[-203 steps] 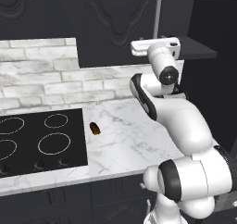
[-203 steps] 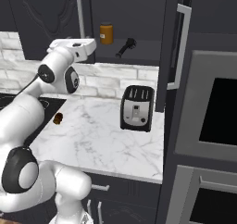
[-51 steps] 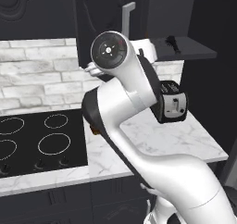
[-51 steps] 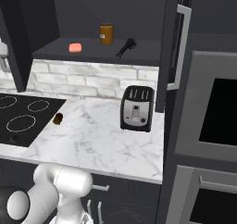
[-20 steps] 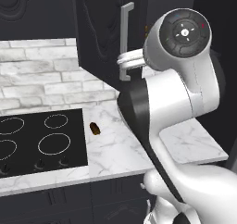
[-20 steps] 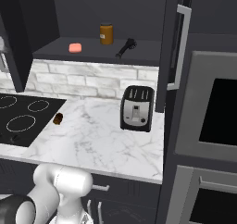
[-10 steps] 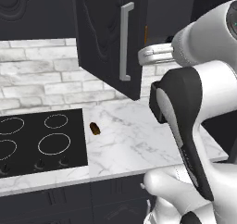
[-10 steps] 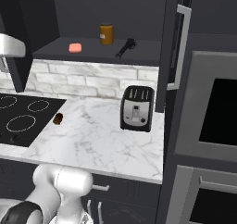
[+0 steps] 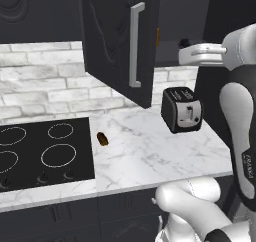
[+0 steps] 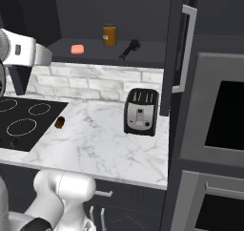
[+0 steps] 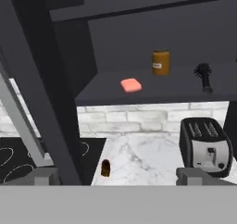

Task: Pick the bar soap and dish brush from the cabinet and place them on the counter.

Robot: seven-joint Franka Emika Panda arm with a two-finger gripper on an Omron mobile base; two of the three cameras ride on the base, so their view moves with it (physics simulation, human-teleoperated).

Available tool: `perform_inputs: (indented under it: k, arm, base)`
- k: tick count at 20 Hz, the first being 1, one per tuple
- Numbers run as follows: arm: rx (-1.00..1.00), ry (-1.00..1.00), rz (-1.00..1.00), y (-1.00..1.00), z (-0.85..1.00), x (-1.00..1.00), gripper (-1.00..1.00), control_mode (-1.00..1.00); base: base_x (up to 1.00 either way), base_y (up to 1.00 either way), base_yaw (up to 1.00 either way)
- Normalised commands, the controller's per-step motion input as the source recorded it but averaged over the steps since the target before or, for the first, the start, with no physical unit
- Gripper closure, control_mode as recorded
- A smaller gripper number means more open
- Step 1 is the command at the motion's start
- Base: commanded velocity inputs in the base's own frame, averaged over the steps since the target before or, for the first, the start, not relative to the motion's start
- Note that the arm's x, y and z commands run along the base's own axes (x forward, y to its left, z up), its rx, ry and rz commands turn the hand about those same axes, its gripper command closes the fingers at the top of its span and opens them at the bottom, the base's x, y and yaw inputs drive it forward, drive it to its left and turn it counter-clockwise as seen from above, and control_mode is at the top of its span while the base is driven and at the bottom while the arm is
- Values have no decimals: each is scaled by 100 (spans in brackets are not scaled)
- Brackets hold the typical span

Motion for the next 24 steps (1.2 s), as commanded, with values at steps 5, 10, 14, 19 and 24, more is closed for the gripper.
perform_inputs:
  k: [5, 10, 14, 19, 24]
  arm:
    - [10, 0, 15, -28, 0, 2, -100, -100]
    - [5, -3, 16, -3, -13, 12, -100, -100]
    - [2, -9, 17, 0, -24, 15, -100, -100]
    - [3, -14, 18, 0, -22, 14, -100, -100]
    - [2, -23, 15, 0, -12, 9, -100, -100]
  base:
    - [0, 0, 0]
    - [0, 0, 0]
    - [0, 0, 0]
    - [0, 0, 0]
    - [0, 0, 0]
